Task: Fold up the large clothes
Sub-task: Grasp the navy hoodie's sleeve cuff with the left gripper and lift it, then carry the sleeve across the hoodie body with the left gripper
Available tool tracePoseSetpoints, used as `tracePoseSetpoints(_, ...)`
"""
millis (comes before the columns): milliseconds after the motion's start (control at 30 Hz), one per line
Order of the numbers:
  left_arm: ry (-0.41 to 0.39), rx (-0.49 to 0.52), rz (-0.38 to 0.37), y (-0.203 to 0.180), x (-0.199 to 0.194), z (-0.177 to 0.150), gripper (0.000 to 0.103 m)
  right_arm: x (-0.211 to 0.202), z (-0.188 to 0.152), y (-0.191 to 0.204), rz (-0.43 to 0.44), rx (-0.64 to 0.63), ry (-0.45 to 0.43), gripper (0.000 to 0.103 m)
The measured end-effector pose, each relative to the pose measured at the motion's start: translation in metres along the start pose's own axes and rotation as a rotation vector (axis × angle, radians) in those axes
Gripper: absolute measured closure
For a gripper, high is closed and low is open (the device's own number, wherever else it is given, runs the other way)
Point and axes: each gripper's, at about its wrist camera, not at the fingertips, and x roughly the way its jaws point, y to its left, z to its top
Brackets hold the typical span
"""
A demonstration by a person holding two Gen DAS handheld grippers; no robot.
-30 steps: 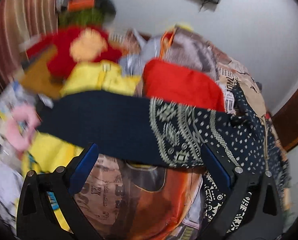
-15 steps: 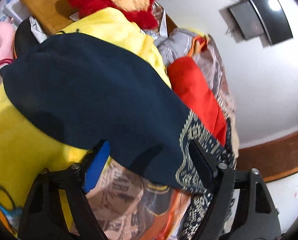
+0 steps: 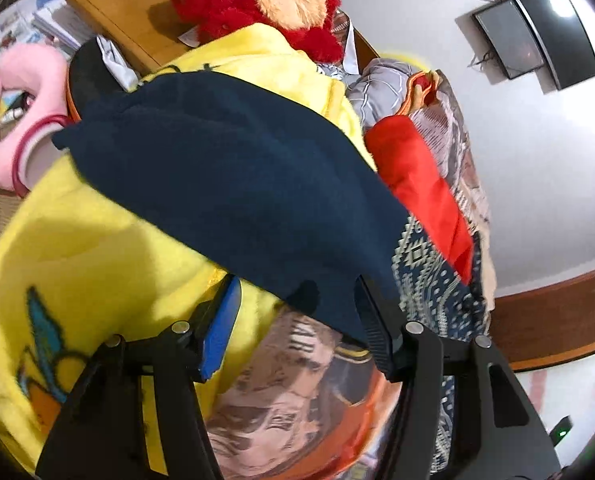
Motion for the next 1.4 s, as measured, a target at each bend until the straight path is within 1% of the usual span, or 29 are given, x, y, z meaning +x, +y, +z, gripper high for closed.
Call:
tracePoseSetpoints(133, 0.002, -0.009, 0.009, 0.004, 0.011, 0.011, 0.045, -0.003, -0.001, 0.004, -0.005, -0.012, -0.001, 0.000)
tracePoseSetpoints(233, -0.015, 0.006, 0.054, -0.003, 0.022, 0.019, 0.046, -0.006, -0.001, 0.004, -0.010, -0.009, -0.001, 0.000)
tracePoseSetpoints(267, -0.024, 0.016, 0.072, -0.007, 0.024, 0.021, 0.049, -0.005, 0.000, 0.003, -0.010, -0.004, 0.000, 0.000)
tracePoseSetpoints(300, -0.045, 0.045, 0.105, -0.015, 0.024, 0.022, 0.052, -0.006, 0.000, 0.002, -0.012, 0.001, 0.002, 0.000)
tracePoseSetpoints(333, -0.058, 0.070, 0.134, -0.022, 0.025, 0.023, 0.059, -0.007, -0.002, 0.002, -0.014, 0.004, 0.004, 0.000)
tracePoseSetpoints(367, -0.075, 0.106, 0.170, -0.030, 0.025, 0.024, 0.070, -0.006, -0.002, 0.000, -0.018, 0.010, 0.008, 0.000)
tracePoseSetpoints(400, -0.100, 0.157, 0.212, -0.042, 0.024, 0.024, 0.076, -0.006, -0.002, 0.000, -0.021, 0.012, 0.011, 0.000)
tracePoseSetpoints(433, -0.118, 0.190, 0.238, -0.049, 0.023, 0.025, 0.087, -0.006, -0.002, -0.001, -0.026, 0.015, 0.014, 0.000)
tracePoseSetpoints(467, -0.143, 0.235, 0.268, -0.060, 0.020, 0.025, 0.090, -0.006, -0.003, -0.002, -0.031, 0.016, 0.016, 0.000)
tracePoseSetpoints(533, -0.186, 0.297, 0.272, -0.080, 0.012, 0.025, 0.092, -0.007, -0.003, -0.001, -0.044, 0.012, 0.018, 0.000)
tracePoseSetpoints(600, -0.218, 0.344, 0.249, -0.099, 0.003, 0.026, 0.093, -0.008, -0.003, 0.002, -0.056, 0.004, 0.018, 0.000)
tracePoseSetpoints(667, -0.249, 0.399, 0.208, -0.124, -0.007, 0.024, 0.093, -0.008, -0.001, 0.005, -0.062, -0.003, 0.015, 0.000)
tracePoseSetpoints(800, -0.287, 0.518, 0.099, -0.181, -0.024, 0.016, 0.094, -0.011, 0.005, 0.011, -0.052, -0.003, 0.005, 0.000)
tracePoseSetpoints(900, -0.289, 0.608, -0.001, -0.226, -0.029, 0.003, 0.094, -0.013, 0.009, 0.013, -0.046, 0.004, -0.005, 0.000)
tracePoseSetpoints(1067, -0.220, 0.739, -0.159, -0.309, -0.012, -0.034, 0.095, -0.014, 0.011, 0.005, -0.065, 0.016, -0.014, 0.000)
tracePoseSetpoints(1167, -0.163, 0.811, -0.226, -0.352, 0.006, -0.064, 0.095, -0.013, 0.010, -0.009, -0.080, 0.039, -0.013, 0.000)
tracePoseSetpoints(1267, -0.106, 0.896, -0.266, -0.392, 0.027, -0.102, 0.095, -0.010, 0.008, -0.029, -0.082, 0.071, -0.004, 0.000)
tracePoseSetpoints(1400, 0.010, 0.970, -0.300, -0.429, 0.064, -0.152, 0.095, -0.005, 0.006, -0.055, -0.076, 0.102, 0.017, 0.000)
